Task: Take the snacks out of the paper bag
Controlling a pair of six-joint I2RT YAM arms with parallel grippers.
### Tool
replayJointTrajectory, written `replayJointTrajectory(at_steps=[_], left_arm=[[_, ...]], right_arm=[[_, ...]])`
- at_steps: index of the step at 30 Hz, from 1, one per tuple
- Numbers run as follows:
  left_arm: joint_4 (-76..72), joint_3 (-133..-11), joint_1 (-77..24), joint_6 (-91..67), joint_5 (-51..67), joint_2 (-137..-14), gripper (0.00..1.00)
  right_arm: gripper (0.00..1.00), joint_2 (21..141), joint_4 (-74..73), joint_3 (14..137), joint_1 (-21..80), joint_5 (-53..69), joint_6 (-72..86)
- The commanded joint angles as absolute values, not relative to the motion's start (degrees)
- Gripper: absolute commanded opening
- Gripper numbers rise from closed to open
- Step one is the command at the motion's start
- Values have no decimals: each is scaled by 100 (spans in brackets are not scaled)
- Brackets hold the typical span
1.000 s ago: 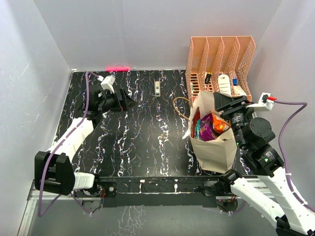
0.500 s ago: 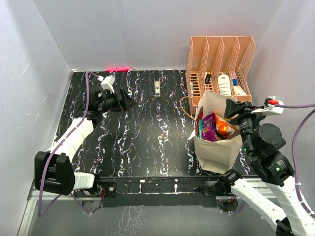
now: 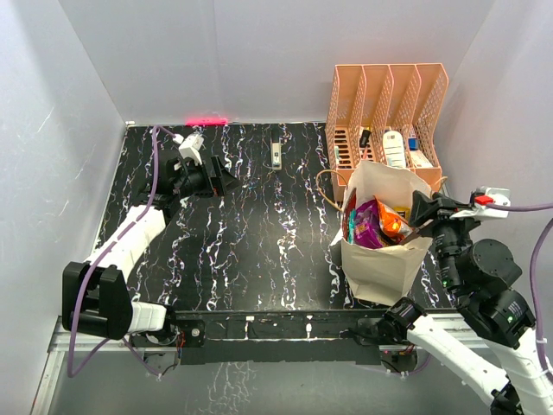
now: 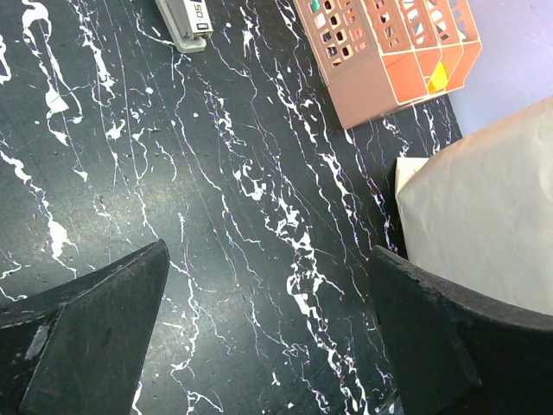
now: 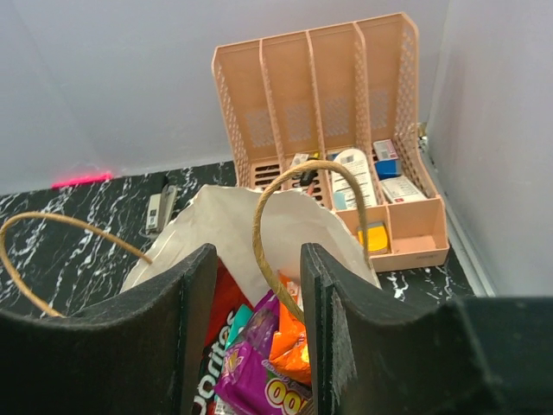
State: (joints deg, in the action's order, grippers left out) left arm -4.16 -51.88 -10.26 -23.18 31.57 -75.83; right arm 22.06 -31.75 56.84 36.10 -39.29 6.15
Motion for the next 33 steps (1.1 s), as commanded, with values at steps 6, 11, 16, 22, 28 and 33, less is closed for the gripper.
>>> replayJointTrajectory(at_steps=[6, 11, 16, 22, 28, 33], left_arm=[[-476, -5398, -1054, -2340, 3325, -7594, 97], [-480, -5397, -1055, -2338, 3322, -7595, 97], [-483, -5397, -1053, -2347, 3337, -7593, 97], [-499, -5392, -1055, -2369, 3353, -7587, 97], [-505, -5388, -1055, -2373, 3351, -7585, 97], [-501, -5388, -1054, -2373, 3364, -7578, 97]], right_arm=[[44, 2315, -2558, 5561, 4574, -4659, 646], [44, 2416, -2551, 5516, 5025, -5462, 807], [52, 2666, -2923, 5545, 5150, -6103, 939], [53, 2997, -3448, 5643, 5155, -6492, 1183], [53, 3512, -3769, 5779, 5154, -6594, 1513], [50, 3951, -3778, 5987, 5154, -6550, 1615]])
